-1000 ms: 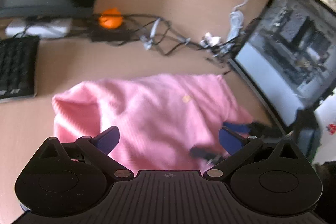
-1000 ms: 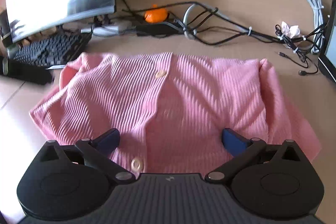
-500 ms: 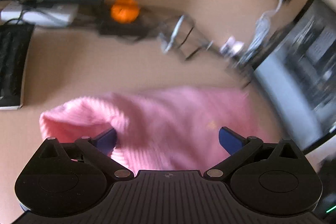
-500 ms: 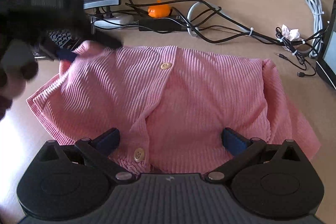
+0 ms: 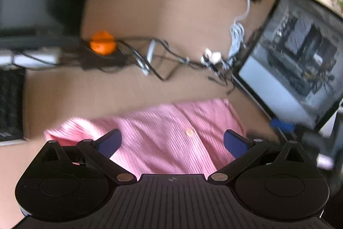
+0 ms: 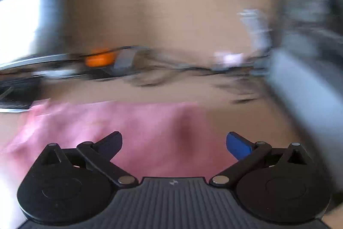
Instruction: Fold clothes
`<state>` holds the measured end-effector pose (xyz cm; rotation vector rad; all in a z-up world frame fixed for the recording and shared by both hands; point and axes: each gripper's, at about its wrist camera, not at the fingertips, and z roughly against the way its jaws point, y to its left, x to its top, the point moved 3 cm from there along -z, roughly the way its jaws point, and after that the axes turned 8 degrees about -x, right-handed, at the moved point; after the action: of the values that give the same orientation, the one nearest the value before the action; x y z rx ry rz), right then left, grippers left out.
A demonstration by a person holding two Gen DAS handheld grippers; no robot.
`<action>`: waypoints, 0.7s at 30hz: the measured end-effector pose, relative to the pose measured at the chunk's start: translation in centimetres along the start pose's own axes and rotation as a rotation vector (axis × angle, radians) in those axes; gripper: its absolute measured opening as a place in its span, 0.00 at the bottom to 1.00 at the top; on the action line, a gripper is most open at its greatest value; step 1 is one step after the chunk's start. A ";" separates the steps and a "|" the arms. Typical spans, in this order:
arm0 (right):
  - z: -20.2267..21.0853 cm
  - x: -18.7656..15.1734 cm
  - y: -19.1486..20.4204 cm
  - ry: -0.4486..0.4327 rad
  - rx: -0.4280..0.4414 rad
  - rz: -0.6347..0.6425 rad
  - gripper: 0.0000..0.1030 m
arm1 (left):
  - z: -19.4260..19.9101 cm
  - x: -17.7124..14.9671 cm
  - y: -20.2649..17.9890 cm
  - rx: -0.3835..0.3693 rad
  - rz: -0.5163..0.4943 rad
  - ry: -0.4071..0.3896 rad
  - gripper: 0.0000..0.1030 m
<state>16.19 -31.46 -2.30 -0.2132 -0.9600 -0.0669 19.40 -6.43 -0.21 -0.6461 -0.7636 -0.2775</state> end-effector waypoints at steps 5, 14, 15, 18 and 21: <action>-3.6 -2.2 -0.9 0.108 -0.187 0.049 1.00 | -3.1 -1.8 1.7 0.031 0.049 0.079 1.00; -2.6 -3.0 -3.5 0.107 -0.239 0.021 1.00 | -0.4 -0.6 1.9 0.120 0.087 0.032 1.00; -1.7 -2.6 -3.5 0.084 -0.192 0.004 1.00 | 0.7 -0.5 1.8 0.149 0.059 0.015 1.00; 1.0 -1.2 -1.5 0.001 -0.006 0.019 1.00 | 3.4 -0.9 2.5 0.249 0.009 0.014 1.00; 3.0 -0.4 2.9 -0.040 0.202 0.101 1.00 | 5.1 -2.2 4.8 0.318 0.064 0.045 1.00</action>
<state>14.00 -28.06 -1.45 -0.0765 -0.9873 0.1267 17.21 0.50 -1.10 -0.3620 -0.7237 -0.1074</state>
